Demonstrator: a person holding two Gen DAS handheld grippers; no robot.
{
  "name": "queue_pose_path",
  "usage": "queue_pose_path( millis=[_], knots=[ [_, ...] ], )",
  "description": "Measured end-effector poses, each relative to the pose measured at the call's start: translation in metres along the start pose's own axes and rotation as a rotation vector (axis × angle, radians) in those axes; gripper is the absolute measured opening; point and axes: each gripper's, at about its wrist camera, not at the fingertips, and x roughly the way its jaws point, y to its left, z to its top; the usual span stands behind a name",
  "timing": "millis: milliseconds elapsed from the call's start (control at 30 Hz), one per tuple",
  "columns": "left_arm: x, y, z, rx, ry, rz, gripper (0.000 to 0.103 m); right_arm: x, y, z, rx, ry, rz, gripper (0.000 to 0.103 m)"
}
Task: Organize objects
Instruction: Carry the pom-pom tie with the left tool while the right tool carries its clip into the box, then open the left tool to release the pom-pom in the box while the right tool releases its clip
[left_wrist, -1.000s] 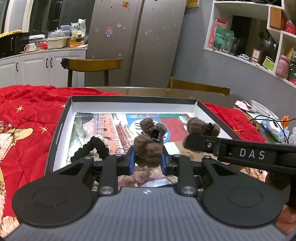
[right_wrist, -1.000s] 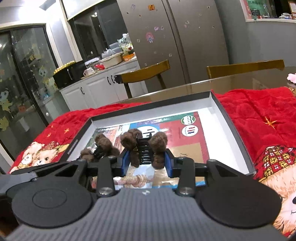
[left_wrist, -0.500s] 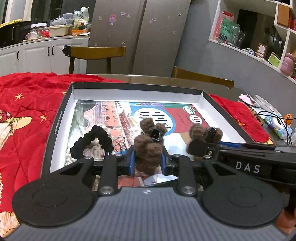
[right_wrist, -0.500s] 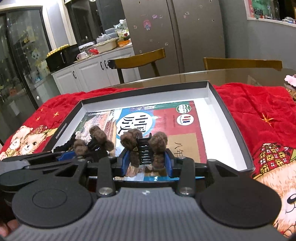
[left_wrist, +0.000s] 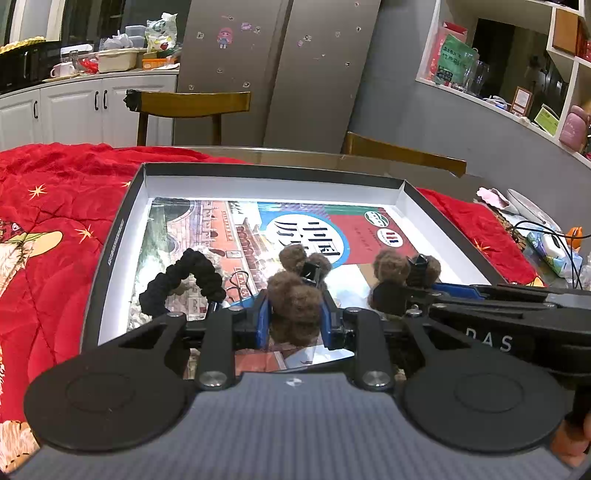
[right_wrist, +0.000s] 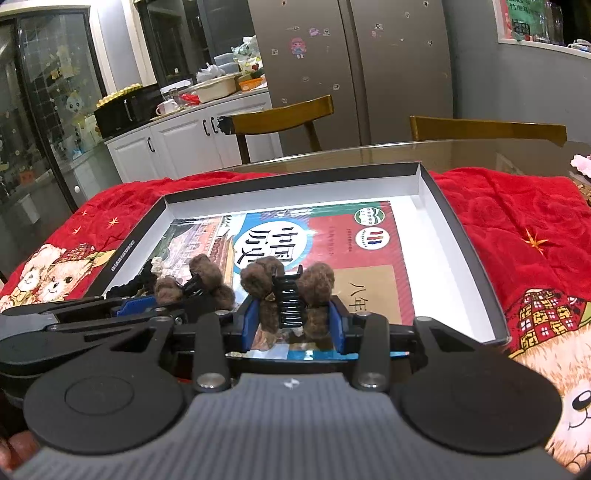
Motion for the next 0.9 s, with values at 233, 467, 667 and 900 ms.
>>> queue_pose_path(
  millis=[233,467,667,900],
  knots=[
    [-0.0011,-0.0001,0.0018,-0.001,-0.002,0.001,0.031,0.0000,0.0008,-0.0008,0.000,-0.006,0.015,0.047],
    [-0.0025,-0.0010,0.0009,0.012,-0.013,0.017,0.032,0.0002,0.0010,-0.0009,0.000,-0.010,0.018,0.047],
    [-0.0028,0.0000,0.0008,0.009,-0.011,0.016,0.032,-0.0003,0.0007,-0.0005,0.002,-0.012,0.021,0.047],
    [-0.0027,0.0052,0.0026,-0.019,-0.003,0.016,0.045,-0.0024,-0.0041,0.0025,0.034,-0.015,0.048,0.046]
  ],
)
